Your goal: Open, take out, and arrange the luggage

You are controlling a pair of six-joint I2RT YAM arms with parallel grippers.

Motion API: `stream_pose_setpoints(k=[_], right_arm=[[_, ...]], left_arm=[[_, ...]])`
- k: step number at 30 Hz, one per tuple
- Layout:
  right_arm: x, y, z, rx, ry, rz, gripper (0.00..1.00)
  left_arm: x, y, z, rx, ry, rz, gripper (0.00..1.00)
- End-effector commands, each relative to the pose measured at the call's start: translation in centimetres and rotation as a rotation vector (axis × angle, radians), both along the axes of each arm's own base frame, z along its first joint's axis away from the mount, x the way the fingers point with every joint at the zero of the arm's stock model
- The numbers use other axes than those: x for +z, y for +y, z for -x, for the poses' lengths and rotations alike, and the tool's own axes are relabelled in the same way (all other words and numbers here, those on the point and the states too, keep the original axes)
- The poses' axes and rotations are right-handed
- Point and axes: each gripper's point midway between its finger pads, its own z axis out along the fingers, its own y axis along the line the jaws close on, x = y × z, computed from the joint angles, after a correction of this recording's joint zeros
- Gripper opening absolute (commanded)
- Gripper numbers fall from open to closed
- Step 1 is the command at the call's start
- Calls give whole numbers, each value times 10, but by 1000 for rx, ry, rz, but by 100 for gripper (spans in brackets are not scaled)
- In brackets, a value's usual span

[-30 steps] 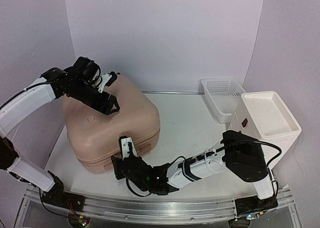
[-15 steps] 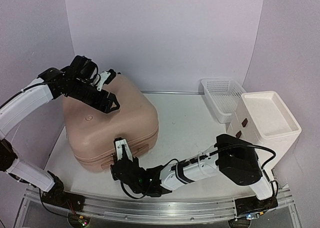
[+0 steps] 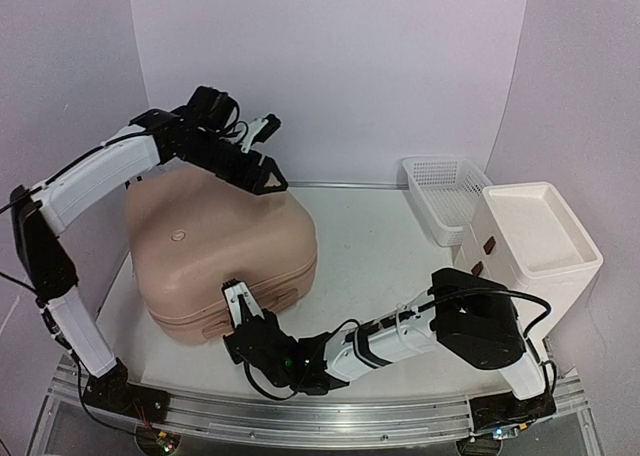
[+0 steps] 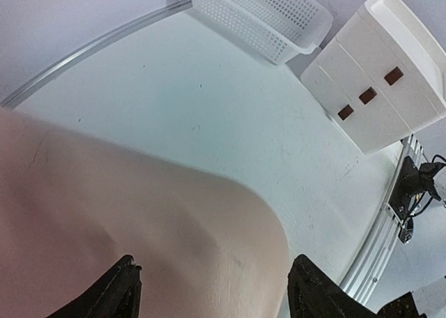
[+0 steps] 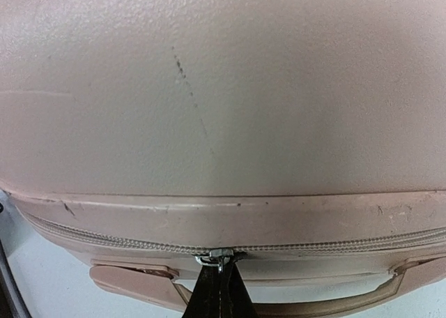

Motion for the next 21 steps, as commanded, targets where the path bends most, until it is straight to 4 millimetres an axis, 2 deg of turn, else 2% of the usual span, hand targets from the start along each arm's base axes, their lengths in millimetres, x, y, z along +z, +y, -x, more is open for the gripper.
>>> stream_pose_setpoints(k=[1, 2, 4, 8, 10, 14, 18, 21], right_arm=[[23, -4, -5, 35, -36, 26, 0], [26, -7, -7, 22, -47, 43, 0], [29, -16, -11, -11, -66, 73, 0], [37, -47, -19, -101, -113, 147, 0], [38, -65, -22, -127, -139, 192, 0], [48, -83, -29, -117, -165, 234, 0], [46, -112, -51, -113, -112, 231, 0], [45, -122, -63, -81, -104, 255, 0]], left_arm=[[7, -55, -33, -132, -67, 70, 70], [4, -67, -40, -158, -74, 75, 68], [-19, -78, -53, -169, -57, 46, 66], [-58, -67, -73, -85, -58, -76, 63], [-69, -60, -74, -75, -65, -120, 62], [-80, -47, -70, -58, -48, -153, 62], [-87, -33, -64, -34, -16, -166, 60], [-95, -25, -59, -27, -5, -189, 59]])
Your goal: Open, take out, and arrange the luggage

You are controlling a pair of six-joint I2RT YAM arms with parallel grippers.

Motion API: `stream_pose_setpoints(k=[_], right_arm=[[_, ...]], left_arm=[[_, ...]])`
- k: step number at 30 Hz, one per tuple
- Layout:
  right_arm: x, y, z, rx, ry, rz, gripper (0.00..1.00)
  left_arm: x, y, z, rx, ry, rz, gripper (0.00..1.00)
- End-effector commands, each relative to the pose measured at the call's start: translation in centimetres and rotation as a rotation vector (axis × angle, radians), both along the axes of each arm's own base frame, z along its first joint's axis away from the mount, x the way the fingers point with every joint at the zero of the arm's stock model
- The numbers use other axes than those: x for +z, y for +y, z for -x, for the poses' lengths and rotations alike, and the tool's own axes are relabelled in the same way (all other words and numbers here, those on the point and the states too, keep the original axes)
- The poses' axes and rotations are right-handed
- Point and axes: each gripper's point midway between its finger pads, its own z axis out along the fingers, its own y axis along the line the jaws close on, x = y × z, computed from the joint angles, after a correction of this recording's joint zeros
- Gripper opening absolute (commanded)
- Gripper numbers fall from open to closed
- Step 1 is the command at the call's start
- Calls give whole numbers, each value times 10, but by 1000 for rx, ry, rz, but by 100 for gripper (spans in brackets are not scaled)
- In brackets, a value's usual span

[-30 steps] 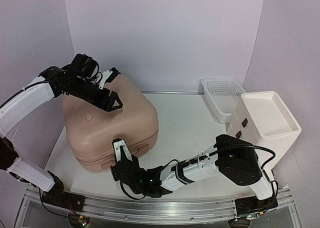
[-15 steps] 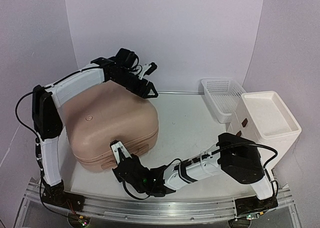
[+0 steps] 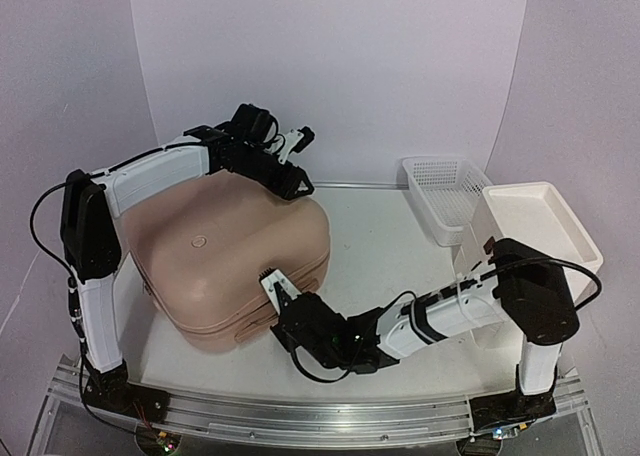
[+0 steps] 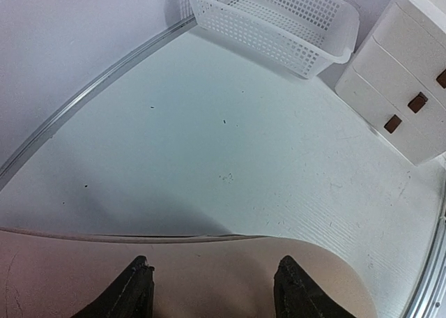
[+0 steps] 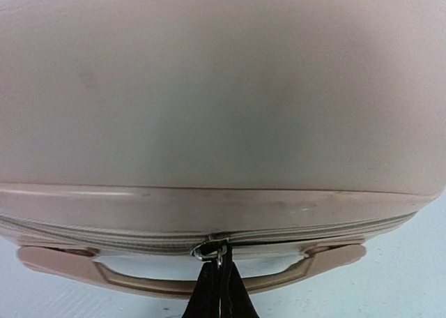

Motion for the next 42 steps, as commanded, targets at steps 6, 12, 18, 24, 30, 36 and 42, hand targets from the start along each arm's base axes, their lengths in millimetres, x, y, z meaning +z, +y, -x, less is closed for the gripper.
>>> stream_pose_setpoints(k=[6, 12, 18, 24, 30, 36, 42], right_arm=[[36, -52, -70, -35, -69, 178, 0], [27, -96, -114, -28, 34, 97, 0], [25, -135, -150, -38, 53, 94, 0], [22, -161, -214, -21, 96, 39, 0], [28, -127, -265, 191, 84, -44, 0], [51, -108, -215, 379, 19, -196, 0], [52, -85, -167, 445, 15, -204, 0]], left_arm=[[-56, 51, 34, 65, 166, -165, 58], [-55, 61, 41, 76, 169, -159, 57], [-55, 68, 45, 77, 162, -164, 57], [-51, 70, 50, 64, 152, -164, 57], [-49, 67, 56, 43, 169, -142, 58], [-1, 85, 84, 110, 182, -56, 70], [11, 183, 95, 547, 282, -91, 82]])
